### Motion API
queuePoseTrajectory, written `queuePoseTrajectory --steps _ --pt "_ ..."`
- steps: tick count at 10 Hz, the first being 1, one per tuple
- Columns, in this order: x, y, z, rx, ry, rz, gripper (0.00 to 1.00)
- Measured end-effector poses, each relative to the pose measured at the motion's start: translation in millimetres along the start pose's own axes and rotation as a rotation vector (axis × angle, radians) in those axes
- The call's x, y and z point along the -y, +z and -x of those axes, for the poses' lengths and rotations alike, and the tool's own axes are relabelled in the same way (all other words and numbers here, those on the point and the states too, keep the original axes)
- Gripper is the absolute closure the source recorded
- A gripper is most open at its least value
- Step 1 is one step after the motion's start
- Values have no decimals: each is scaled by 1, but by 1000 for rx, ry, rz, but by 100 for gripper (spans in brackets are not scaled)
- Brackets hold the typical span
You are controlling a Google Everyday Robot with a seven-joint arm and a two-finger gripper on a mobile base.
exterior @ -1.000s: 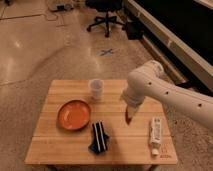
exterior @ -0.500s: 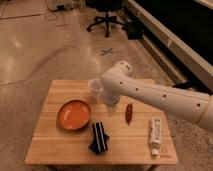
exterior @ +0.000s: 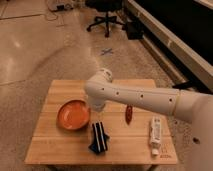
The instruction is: Pick up the ceramic bowl
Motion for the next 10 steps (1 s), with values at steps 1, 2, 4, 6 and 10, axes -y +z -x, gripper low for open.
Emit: queuePoseTrajectory --steps 1,2,4,6,10 --pt "6 7 7 10 -18 3 35" --pt "11 16 14 21 -39 8 35" --pt "25 32 22 32 -74 16 35" --pt "35 47 15 24 -97 28 35" --pt "43 62 -21 -5 -90 34 35"
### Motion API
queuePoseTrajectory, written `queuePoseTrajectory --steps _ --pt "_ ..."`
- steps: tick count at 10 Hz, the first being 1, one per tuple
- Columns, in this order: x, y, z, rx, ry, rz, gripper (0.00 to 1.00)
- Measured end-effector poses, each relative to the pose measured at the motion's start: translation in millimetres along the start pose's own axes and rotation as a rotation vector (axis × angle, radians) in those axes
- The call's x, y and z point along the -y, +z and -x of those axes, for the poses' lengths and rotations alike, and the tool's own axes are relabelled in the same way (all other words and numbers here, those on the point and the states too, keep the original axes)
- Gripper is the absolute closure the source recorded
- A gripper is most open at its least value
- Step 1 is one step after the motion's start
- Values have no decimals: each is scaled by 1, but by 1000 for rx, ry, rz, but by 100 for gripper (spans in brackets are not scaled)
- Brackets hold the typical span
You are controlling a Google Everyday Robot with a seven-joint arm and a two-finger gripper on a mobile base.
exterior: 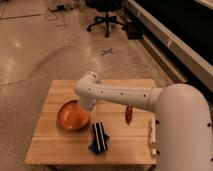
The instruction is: Pick up the ceramic bowl
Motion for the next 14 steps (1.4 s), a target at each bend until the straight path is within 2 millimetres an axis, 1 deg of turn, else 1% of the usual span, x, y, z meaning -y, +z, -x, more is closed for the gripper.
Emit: queuePoseTrajectory --steps 2,3,7,8,10,13,14 --pt "-4 7 -14 -3 16 4 35" --pt "-9 14 -17 3 23 11 35" --pt "-30 39 -15 23 30 48 36" --pt "-34 43 -13 28 30 56 40" --pt "-38 43 -9 54 39 55 62" --pt "-31 23 8 115 39 22 92" --pt "-30 16 12 133 41 9 98"
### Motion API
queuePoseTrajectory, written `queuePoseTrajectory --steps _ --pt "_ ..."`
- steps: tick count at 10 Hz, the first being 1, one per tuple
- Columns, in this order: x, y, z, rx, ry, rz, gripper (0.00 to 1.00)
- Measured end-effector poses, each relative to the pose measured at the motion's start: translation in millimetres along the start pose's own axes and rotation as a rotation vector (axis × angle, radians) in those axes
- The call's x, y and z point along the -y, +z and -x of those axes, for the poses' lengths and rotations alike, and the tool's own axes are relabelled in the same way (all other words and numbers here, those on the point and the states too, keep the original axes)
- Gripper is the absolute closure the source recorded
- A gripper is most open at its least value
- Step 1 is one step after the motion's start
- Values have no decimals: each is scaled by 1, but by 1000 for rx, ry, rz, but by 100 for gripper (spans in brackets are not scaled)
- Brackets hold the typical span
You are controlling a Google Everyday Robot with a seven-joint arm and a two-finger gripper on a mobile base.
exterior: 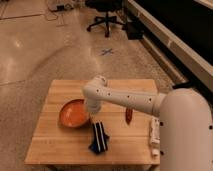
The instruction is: Pick up the ceramic bowl
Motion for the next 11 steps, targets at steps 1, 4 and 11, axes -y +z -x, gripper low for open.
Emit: queuePoseTrajectory --steps 1,4,11 --pt "1 -6 4 17 2 -11 100" --pt "-1 -33 11 70 5 -54 100" --pt "-25 -96 33 131 -125 -138 100"
